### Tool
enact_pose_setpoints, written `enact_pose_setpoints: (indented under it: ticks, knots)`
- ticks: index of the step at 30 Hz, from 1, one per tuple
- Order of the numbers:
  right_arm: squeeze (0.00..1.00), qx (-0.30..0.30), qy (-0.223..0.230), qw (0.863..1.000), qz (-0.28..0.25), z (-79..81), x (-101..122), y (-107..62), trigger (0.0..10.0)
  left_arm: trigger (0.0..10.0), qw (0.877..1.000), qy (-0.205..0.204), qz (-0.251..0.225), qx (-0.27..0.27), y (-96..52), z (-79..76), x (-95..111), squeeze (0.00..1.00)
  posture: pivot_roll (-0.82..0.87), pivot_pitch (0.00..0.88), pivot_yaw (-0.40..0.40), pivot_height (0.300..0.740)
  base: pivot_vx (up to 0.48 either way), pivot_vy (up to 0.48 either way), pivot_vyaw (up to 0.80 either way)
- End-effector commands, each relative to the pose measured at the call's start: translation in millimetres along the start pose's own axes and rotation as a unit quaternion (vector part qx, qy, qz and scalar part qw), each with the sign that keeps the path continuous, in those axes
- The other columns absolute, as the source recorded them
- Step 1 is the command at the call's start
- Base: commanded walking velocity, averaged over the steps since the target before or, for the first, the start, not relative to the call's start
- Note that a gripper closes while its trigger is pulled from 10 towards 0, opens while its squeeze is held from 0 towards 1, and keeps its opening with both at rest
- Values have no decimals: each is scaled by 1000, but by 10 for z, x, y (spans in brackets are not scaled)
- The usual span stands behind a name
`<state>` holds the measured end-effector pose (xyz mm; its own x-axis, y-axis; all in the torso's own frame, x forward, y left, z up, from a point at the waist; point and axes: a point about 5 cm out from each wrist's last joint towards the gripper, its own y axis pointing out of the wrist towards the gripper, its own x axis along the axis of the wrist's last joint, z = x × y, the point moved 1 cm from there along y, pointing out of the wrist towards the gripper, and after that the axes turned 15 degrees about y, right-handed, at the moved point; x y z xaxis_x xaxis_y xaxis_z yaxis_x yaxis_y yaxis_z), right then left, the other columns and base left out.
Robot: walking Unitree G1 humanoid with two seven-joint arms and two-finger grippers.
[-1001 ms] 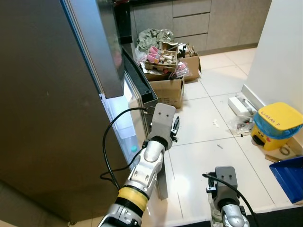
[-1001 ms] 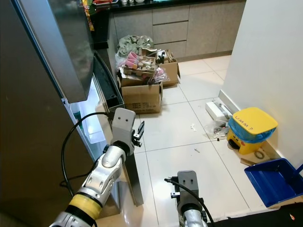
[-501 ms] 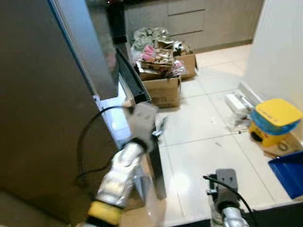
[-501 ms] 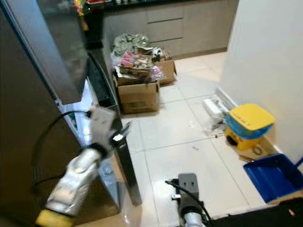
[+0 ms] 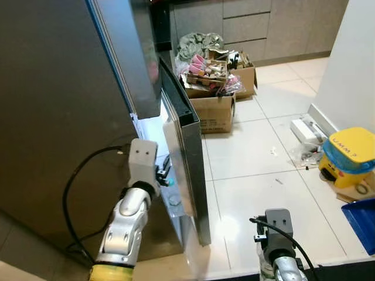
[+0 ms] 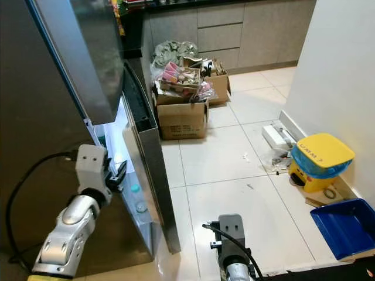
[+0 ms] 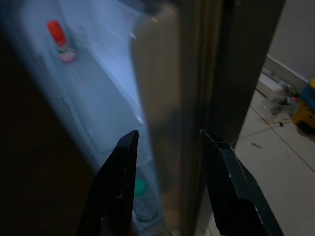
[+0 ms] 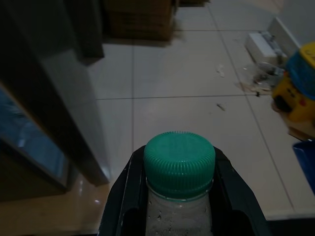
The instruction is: Restocking fridge
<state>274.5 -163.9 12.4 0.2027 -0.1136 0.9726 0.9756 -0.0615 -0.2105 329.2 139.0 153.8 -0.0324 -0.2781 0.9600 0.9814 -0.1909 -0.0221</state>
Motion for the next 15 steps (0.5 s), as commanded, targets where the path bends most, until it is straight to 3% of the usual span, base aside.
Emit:
enact_pose_setpoints:
  ticks: [1, 4, 6, 9, 10, 15]
  knots:
    - [0, -1, -1, 1000, 6, -5, -24, -21, 10000, 10000, 1000, -11, 22, 2, -4, -6, -91, 0, -134, 132, 87, 707, 0, 0, 0]
    - [0, -2, -2, 1000, 4, -20, -9, -15, 10000, 10000, 1000, -12, 27, 0, 10, -33, -98, 0, -135, 133, 86, 707, 0, 0, 0]
    - [0, -1, -4, 1000, 3, -19, -7, -13, 10000, 10000, 998, -14, 35, 41, 86, -8, -107, 0, -140, 133, 85, 707, 0, 0, 0]
    - [0, -1, -4, 1000, 3, -16, -7, -13, 10000, 10000, 997, -28, 38, 56, 128, 1, -111, 0, -141, 133, 86, 707, 0, 0, 0]
    - [0, -1, -3, 1000, 3, -12, -8, -13, 10000, 10000, 996, -54, 39, 55, 198, -34, -111, 0, -140, 133, 86, 707, 0, 0, 0]
    - [0, 3, -3, 1000, 4, 24, -12, -13, 10000, 10000, 997, -59, 38, 34, 342, -146, -68, 0, -145, 132, 89, 707, 0, 0, 0]
